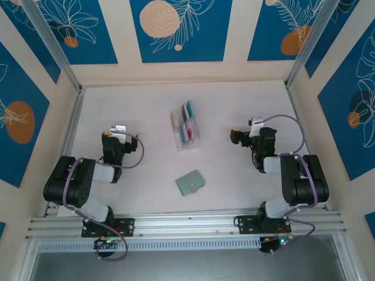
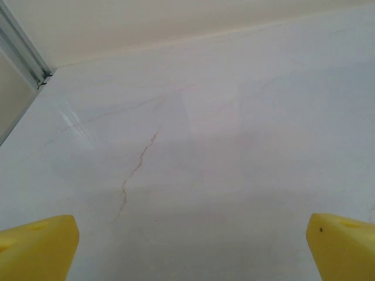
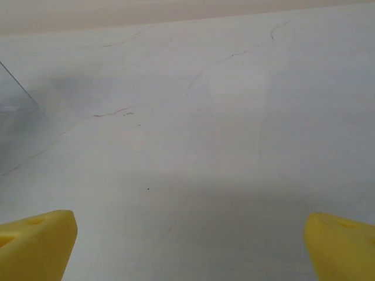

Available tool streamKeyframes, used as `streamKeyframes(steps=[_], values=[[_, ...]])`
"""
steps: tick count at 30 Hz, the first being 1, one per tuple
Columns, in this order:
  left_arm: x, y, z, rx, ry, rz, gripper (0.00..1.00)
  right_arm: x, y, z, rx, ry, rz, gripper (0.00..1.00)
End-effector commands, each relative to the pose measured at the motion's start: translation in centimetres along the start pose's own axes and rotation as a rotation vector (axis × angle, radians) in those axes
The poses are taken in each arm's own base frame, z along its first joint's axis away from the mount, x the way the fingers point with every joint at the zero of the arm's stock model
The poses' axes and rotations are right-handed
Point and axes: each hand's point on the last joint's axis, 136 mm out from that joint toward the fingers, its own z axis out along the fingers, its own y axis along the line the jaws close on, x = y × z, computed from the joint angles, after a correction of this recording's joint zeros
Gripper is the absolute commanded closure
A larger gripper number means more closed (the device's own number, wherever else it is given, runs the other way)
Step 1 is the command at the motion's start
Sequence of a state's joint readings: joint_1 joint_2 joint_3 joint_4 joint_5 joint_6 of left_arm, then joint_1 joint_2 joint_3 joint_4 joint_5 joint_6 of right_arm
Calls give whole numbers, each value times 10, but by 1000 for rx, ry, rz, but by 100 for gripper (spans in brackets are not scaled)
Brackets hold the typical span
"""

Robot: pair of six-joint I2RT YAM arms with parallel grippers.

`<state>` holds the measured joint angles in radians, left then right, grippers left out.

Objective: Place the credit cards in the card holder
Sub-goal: Rotate the card holder at the bottom-center of the table.

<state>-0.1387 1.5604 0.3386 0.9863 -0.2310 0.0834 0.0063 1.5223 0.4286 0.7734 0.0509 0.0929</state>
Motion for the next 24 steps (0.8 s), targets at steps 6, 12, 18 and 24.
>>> streamKeyframes(steps=[6,12,18,24], values=[[-4,-2,3,28,-1,-19,0,-2,-1,-1,-7,-9,-7,1],[-3,-2,4,39,4,-25,0,-2,-1,-1,-12,-10,-4,1],[-2,13,4,-45,6,-55,0,-2,-1,-2,-16,-13,2,1],[-2,18,4,-66,9,-69,0,-3,-2,-2,-17,-14,4,1]])
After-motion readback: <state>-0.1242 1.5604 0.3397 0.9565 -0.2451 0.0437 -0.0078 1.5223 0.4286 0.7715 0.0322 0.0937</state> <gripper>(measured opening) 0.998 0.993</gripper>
